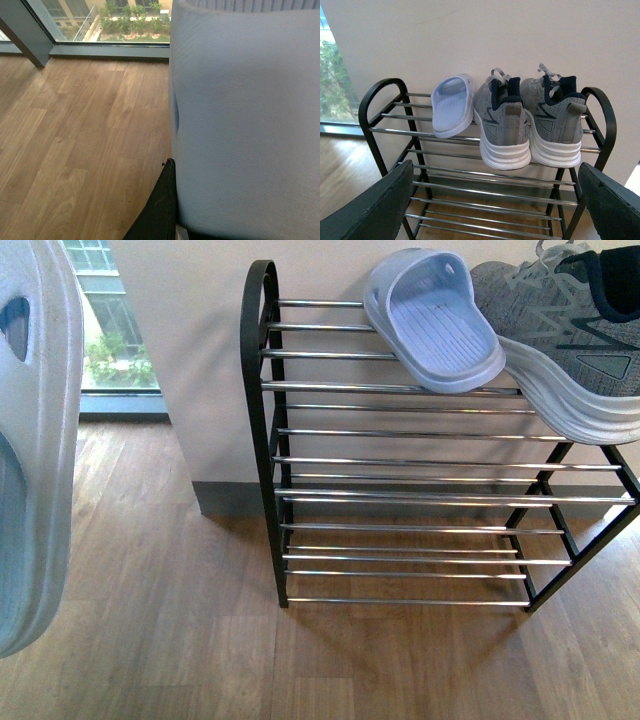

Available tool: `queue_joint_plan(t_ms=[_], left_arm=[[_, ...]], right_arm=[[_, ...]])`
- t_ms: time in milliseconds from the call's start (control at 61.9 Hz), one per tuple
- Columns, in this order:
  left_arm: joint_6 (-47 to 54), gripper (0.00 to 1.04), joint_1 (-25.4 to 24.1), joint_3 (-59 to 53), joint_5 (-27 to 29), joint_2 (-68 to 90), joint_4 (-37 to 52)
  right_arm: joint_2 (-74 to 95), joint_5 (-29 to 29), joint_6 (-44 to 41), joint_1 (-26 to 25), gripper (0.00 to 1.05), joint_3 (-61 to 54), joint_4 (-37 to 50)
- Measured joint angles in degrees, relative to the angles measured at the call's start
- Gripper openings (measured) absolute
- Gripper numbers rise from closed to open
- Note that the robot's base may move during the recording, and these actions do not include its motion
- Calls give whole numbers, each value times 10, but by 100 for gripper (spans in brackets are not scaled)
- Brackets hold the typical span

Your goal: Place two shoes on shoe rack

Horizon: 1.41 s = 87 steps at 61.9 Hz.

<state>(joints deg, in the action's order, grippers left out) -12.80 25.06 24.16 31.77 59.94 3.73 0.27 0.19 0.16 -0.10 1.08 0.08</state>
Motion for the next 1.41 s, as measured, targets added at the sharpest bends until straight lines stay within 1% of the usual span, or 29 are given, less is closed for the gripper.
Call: queue_joint_plan(t_ms=[178,226,259,356,420,533,711,986,1164,1293,1406], left_arm=[[-1,2,0,0,-1,0,2],[-29,2,1,-7,-23,14,72],[-52,2,6,14,-28,40,93],[-103,2,14,106,-55,129,81],[-128,2,21,183,-67,197,61],[-159,2,30,286,-78,285,28],[-212,2,38,464,-89,435,-49],[-228,2,45,699,-110,614,-150],[-228,2,45,810,-116,689,-206],[-217,2,40,869,-97,727,-249],[-198,2,35,889,-73,740,-265]], right_arm=[[0,0,0,0,95,0,0],[0,0,0,0,95,0,0],[0,0,0,0,95,0,0],[0,-1,0,0,95,0,0],[0,-1,0,0,95,0,0],[0,-1,0,0,95,0,0],[0,-1,0,0,95,0,0],[0,-2,0,0,95,0,0],[0,-2,0,0,95,0,0],[0,-2,0,0,95,0,0],[0,-2,0,0,95,0,0]])
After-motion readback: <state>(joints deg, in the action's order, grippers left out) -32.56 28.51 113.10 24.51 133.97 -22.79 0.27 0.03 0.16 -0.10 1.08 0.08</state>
